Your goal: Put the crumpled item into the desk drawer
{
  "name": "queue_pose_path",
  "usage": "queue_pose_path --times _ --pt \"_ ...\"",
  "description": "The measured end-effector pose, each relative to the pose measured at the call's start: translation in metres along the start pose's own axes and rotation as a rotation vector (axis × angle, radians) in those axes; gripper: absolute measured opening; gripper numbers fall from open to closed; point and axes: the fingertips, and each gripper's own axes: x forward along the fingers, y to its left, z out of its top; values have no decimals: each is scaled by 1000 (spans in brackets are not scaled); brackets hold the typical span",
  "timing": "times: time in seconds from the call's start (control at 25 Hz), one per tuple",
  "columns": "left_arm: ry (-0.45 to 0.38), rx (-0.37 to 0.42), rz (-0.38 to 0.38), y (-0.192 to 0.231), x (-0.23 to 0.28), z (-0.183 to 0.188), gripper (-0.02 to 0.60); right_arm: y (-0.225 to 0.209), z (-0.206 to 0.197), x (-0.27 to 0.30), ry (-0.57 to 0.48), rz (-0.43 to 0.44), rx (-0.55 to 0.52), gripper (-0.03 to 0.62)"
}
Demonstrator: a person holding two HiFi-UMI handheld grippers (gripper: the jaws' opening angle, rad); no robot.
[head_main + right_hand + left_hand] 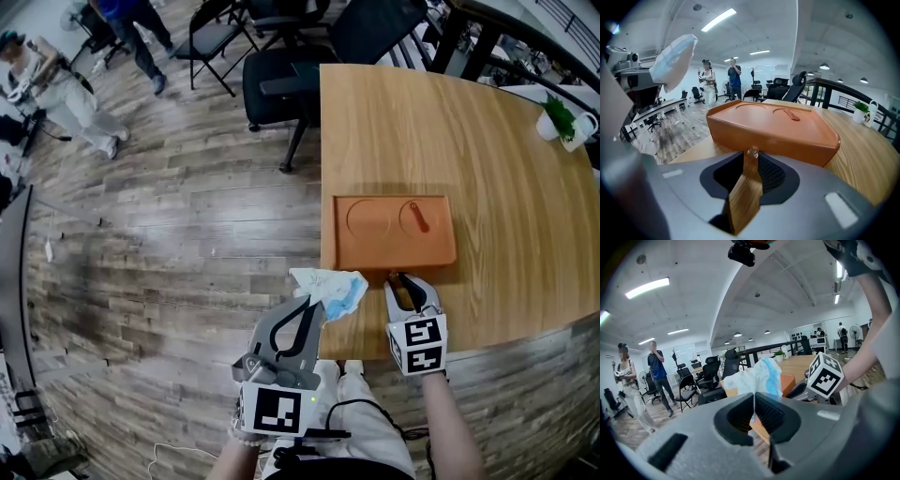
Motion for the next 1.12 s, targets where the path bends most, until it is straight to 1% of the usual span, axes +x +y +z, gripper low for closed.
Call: queue_pose_path --times 0.24,0.52,1.12 --pt "14 5 -2 -1 -1 -3 12 -5 0 4 3 -9 21 74" --pt "13 10 -10 -5 -3 -4 13 -7 -2 4 5 -12 48 78" --pt "6 18 -16 -7 -4 -1 12 4 -17 -13 24 -4 62 78"
